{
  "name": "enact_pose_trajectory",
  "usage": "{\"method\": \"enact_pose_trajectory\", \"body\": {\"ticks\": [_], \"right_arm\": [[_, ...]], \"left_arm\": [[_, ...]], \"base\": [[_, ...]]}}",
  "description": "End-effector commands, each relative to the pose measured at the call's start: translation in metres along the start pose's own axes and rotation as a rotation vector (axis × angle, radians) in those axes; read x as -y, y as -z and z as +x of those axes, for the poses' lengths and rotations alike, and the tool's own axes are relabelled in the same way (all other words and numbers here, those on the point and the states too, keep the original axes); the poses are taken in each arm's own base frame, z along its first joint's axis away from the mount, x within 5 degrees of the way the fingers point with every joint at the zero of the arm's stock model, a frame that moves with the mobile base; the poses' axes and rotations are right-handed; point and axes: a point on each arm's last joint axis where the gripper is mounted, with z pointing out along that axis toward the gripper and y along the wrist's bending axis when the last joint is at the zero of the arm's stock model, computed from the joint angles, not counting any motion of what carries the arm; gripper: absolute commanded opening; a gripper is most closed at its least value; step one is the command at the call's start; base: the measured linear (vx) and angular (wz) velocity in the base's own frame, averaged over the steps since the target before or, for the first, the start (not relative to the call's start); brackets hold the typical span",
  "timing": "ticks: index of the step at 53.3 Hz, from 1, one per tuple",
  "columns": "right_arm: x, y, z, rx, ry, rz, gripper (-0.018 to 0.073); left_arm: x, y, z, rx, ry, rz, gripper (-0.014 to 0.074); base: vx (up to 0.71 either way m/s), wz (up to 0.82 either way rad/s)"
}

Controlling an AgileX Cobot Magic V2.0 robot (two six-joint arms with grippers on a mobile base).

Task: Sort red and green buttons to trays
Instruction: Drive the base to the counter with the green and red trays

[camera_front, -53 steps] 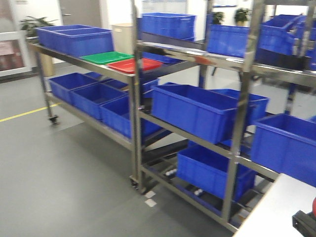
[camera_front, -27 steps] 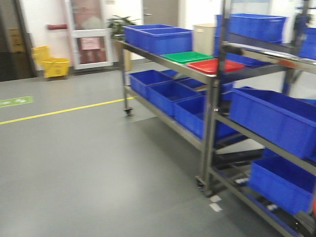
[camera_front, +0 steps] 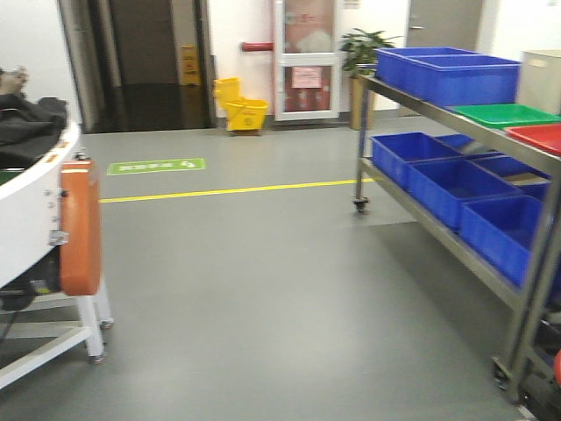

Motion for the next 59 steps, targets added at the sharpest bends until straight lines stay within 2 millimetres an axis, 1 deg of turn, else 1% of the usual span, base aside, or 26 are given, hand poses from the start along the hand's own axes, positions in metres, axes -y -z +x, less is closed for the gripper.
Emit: {"method": "enact_pose_trajectory", "body": {"ticks": [1, 12, 21, 39, 59], "right_arm": [[0.0070, 0.0017, -0.0113, 0.025, 0.017, 0.051, -0.0011], [0.0071, 0.0017, -0.0112, 0.025, 0.017, 0.053, -0.0011], [0.0071, 0.0017, -0.0112, 0.025, 0.017, 0.053, -0.0011], [0.0070, 0.0017, -0.0113, 0.025, 0.017, 0.052, -0.0011], [0.0072, 0.0013, -0.0110, 0.023, 0.016, 0.052, -0.0011]], "left_arm": [[0.0034, 0.0031, -0.0160, 0.109, 0.002, 0.029, 0.0000], [0.0034, 0.0031, -0.0160, 0.109, 0.002, 0.029, 0.0000], [0.0034, 0.0031, -0.0160, 0.109, 0.002, 0.029, 0.0000], [0.0034, 0.0031, -0.0160, 0.109, 0.002, 0.029, 0.0000], [0.0035, 0.0016, -0.0160, 0.107, 0.002, 0.029, 0.0000]], "base": [[0.22, 0.49], [0.26, 0.42], [0.36, 0.21], [0.47, -0.02], [0.56, -0.03]]}}
